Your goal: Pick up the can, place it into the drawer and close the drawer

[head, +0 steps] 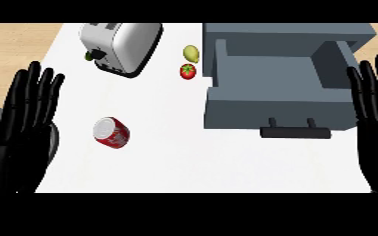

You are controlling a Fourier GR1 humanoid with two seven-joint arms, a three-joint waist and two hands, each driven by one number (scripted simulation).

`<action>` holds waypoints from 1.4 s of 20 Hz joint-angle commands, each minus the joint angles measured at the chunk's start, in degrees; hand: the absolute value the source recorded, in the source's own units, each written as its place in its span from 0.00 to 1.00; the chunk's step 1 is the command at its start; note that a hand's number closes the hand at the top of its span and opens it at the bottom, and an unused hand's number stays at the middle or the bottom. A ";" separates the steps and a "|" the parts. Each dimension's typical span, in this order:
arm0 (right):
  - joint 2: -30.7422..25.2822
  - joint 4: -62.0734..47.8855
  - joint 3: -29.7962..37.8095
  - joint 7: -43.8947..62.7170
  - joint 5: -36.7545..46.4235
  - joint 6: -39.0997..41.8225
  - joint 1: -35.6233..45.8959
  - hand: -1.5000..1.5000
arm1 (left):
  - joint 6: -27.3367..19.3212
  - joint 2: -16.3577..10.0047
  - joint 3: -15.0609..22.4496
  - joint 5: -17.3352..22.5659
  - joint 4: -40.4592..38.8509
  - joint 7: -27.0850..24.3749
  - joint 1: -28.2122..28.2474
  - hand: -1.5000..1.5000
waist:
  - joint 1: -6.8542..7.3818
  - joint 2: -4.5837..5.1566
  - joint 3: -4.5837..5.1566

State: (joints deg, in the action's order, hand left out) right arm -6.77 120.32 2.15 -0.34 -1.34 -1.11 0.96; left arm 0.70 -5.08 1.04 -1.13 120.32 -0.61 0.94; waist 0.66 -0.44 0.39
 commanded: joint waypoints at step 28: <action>-1.97 -1.04 11.20 3.83 -9.62 5.51 -16.68 0.00 | 67.47 -48.51 -9.05 56.30 -41.78 0.03 -10.45 0.00 | -1.86 0.62 -0.44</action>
State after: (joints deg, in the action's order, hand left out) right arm -8.66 119.79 12.81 5.29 -10.52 2.81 -14.49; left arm 61.87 -43.43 -4.38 47.93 89.74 -1.31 -4.43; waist -0.90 -0.69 -0.74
